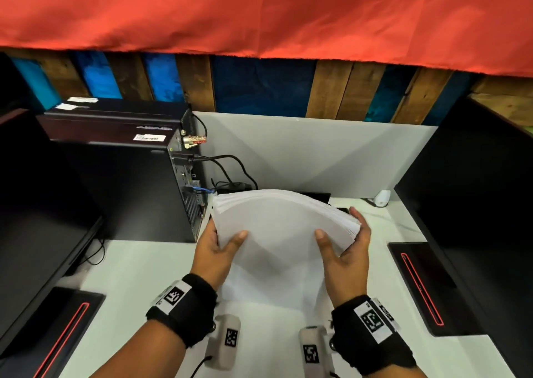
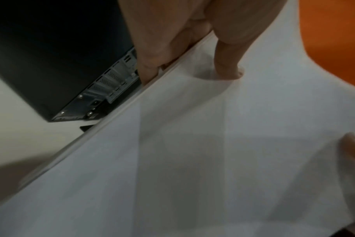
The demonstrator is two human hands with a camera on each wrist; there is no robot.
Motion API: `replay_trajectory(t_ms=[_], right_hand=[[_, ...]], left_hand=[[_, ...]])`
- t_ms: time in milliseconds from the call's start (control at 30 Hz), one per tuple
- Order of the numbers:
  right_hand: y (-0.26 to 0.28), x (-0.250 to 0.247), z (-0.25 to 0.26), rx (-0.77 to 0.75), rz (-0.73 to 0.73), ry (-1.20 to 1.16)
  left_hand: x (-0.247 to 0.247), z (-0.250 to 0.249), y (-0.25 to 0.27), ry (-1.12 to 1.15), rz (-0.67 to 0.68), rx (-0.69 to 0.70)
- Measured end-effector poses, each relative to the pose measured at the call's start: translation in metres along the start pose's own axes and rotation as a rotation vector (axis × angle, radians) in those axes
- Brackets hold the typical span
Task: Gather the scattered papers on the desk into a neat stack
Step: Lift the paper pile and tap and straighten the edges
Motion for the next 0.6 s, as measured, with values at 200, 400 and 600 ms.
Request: replay_trajectory(t_ms=[200,400,600], right_hand=[[-0.005,0.007,-0.007,0.085,0.027,-0.006],[-0.002,0.006,0.002,-0.037,-0.011,0.004],[-0.004,-0.005,-0.014,0.077,0.022,0.038]], left_hand=[[0.010,-0.003,-0.003,0.015,-0.051,-0.029],[0.017,-0.014,0.003,0.056,-0.046,0.058],[0.009,-0.005,-0.004,0.056,-0.005,-0.028]])
Point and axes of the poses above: each hand's wrist, its own y-axis away from the middle knuckle, its own x-axis out of the palm, z = x × y, the point moved 3 cm from there along -y, towards the middle knuckle, and after that the axes turned 11 degrees about -z, right-handed, at the moved point
